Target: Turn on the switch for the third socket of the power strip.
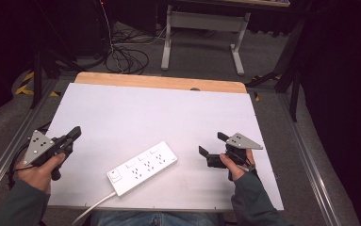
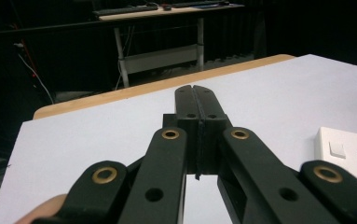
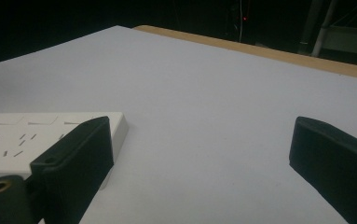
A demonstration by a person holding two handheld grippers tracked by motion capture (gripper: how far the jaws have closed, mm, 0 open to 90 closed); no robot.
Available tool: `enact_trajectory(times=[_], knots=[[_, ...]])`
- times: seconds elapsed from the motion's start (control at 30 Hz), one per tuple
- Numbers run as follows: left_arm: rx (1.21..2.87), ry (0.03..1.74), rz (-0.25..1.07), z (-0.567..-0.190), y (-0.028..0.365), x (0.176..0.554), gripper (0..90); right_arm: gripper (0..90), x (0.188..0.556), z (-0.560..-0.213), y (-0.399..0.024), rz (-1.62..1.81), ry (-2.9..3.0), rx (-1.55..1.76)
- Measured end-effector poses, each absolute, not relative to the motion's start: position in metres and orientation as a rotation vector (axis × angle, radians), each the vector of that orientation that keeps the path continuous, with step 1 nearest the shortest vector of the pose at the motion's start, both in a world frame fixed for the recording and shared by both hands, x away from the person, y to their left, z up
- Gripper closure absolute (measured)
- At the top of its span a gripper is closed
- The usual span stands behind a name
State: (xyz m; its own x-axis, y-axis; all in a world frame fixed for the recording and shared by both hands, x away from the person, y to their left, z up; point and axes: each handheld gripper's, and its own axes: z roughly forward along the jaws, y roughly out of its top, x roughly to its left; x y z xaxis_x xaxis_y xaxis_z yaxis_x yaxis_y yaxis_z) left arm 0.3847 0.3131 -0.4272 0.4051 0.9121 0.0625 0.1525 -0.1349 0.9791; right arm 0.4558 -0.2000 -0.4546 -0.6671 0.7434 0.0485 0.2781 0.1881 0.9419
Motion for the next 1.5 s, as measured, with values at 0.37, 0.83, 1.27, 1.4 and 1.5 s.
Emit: enact_trajectory(times=[0.37,0.83,1.27,1.4,1.5], knots=[[1.597,0.953,0.860,-0.428,0.309,0.387,89.9,6.9,0.456,-0.455,-0.200,1.483,2.050,0.951],[1.619,0.952,0.830,-0.430,0.303,0.394,90.0,6.9,0.455,-0.455,-0.201,1.484,2.052,0.948],[1.656,0.928,0.809,-0.433,0.294,0.400,90.0,6.8,0.454,-0.455,-0.201,1.485,2.052,0.947],[1.675,0.908,0.811,-0.431,0.289,0.402,90.0,6.8,0.454,-0.455,-0.200,1.478,2.055,0.943],[1.674,0.900,0.807,-0.431,0.286,0.403,90.0,6.8,0.454,-0.455,-0.200,1.478,2.054,0.944]])
